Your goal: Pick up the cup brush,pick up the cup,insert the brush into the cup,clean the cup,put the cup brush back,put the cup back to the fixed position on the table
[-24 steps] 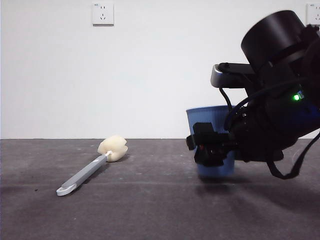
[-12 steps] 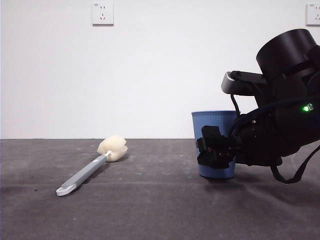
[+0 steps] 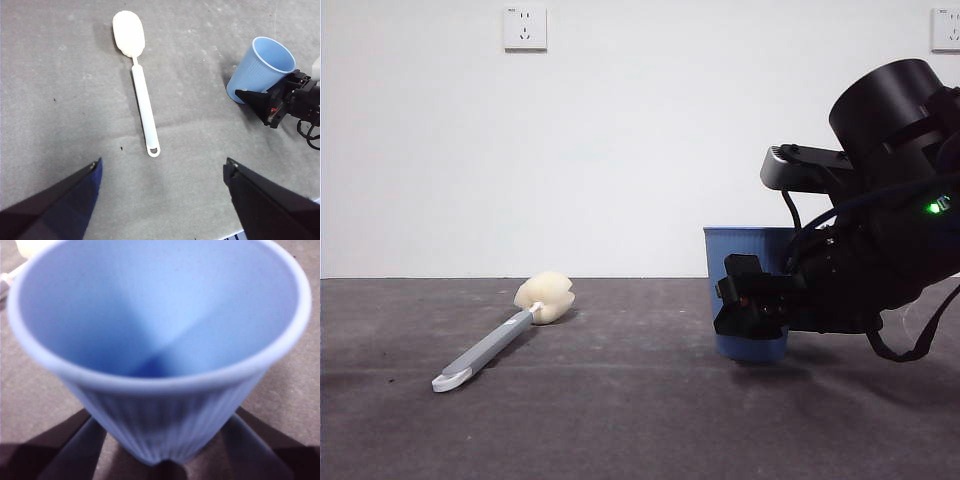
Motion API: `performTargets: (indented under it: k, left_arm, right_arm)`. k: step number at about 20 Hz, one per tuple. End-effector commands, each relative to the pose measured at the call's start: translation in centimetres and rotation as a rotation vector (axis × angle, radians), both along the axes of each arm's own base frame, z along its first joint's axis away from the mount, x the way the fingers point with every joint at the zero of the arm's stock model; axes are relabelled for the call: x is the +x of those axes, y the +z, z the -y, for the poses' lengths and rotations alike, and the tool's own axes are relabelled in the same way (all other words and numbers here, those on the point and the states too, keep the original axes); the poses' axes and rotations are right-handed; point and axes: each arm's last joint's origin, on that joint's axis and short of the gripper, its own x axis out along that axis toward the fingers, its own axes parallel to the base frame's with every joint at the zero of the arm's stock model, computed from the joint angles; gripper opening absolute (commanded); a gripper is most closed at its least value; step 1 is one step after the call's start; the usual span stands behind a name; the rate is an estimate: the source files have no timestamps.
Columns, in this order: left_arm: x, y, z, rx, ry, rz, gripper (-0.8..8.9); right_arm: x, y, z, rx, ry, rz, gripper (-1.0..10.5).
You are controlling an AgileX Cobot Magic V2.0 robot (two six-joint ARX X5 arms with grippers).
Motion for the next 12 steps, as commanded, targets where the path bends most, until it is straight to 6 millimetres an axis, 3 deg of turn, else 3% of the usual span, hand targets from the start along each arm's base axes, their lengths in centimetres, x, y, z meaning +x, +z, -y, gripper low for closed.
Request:
performTargets:
  k: [1,6,12]
  left_arm:
    - [0.0,-0.17,-0.03,0.014,-0.004,0.002,4.09]
    - [-0.1,-0.35,-0.11,0.028,-0.004,-0.016,4.08]
    - [-0.11,-0.38,-0.12,0.03,-0.004,-0.019,4.08]
  right_arm:
    - [-1.32,-2.35,0.51,-0.065,0.023,-0.164,4.2]
    - [-1.33,-2.36,0.52,-0.061,0.017,-0.167,5.1]
    - [-1.83,-2.12,0.69,-0.063,-0.001,-0.232,5.1]
